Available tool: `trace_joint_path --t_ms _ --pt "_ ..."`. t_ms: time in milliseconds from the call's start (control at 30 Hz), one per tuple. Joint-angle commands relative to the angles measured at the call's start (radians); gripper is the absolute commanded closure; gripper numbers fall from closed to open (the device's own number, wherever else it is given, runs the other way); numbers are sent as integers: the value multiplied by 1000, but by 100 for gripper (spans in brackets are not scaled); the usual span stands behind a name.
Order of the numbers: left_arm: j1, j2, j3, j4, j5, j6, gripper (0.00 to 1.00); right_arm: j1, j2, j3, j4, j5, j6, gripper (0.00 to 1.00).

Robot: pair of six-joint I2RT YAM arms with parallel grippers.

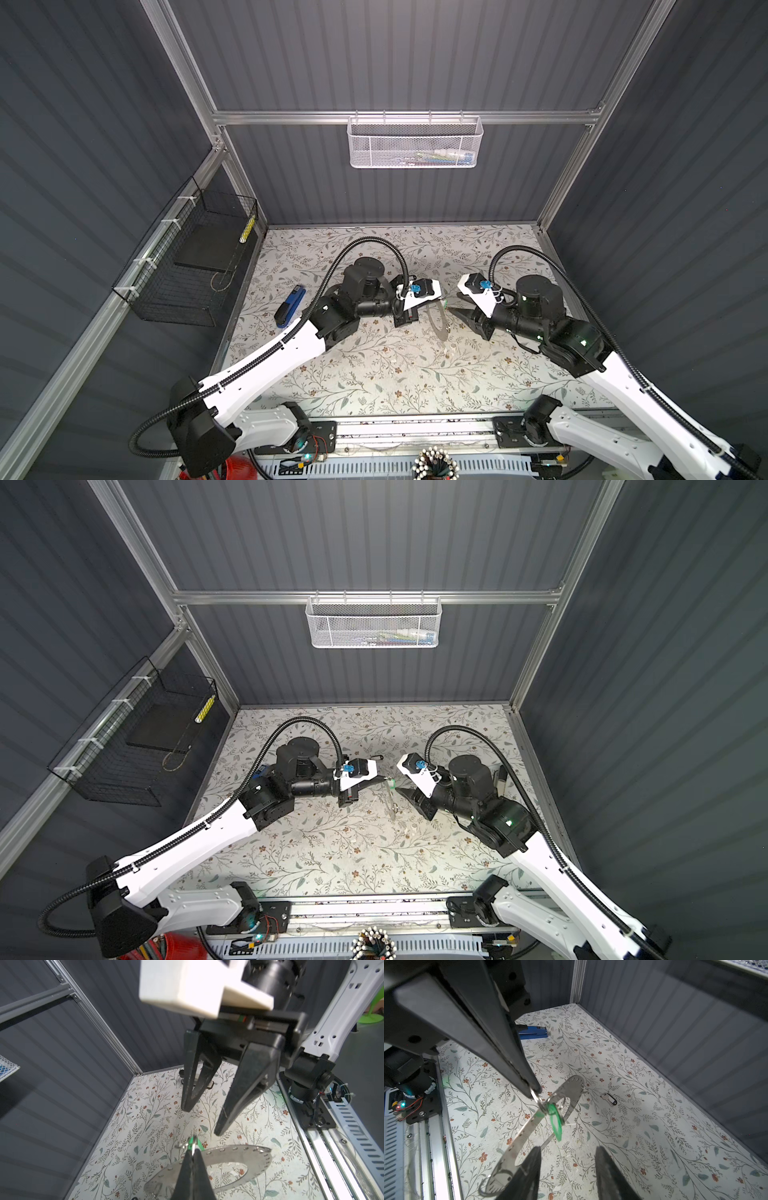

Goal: Put the keys on the keyring

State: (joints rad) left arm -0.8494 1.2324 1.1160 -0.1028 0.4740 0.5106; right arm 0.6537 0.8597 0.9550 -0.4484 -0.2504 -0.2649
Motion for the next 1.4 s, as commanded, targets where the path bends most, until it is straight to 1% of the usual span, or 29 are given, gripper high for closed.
trace_joint_path --t_ms 0,200,300,367,400,500,633,733,1000,1133,1233,1367 --pt "5 -28 -9 78 44 -45 100 3 11 -10 89 -33 28 54" --pt "5 -31 -11 87 58 -47 100 2 40 -12 147 -74 39 54" --pt "5 -31 -14 91 61 -48 100 2 52 -11 157 -75 43 54" --pt "5 -33 -16 99 61 -49 100 0 60 -12 167 -75 50 57" --pt "4 -34 -16 102 61 -48 100 0 63 -12 170 -113 52 58" --pt "4 -34 -16 106 53 -46 100 0 70 -13 177 -122 62 65" --pt "5 -45 -18 122 31 -46 100 -2 62 -20 173 -122 66 78" --pt "7 -47 -22 136 21 -51 100 -3 56 -25 172 -127 68 86" --pt "11 -41 -22 173 -32 -96 100 -3 36 -25 162 -129 48 100" --pt "11 -38 -29 211 -85 -129 100 4 43 -21 140 -97 36 100" --pt "12 -35 -41 253 -126 -158 100 17 57 -17 124 -40 26 100" --pt "13 -23 -49 295 -133 -186 100 45 93 6 88 -5 5 100"
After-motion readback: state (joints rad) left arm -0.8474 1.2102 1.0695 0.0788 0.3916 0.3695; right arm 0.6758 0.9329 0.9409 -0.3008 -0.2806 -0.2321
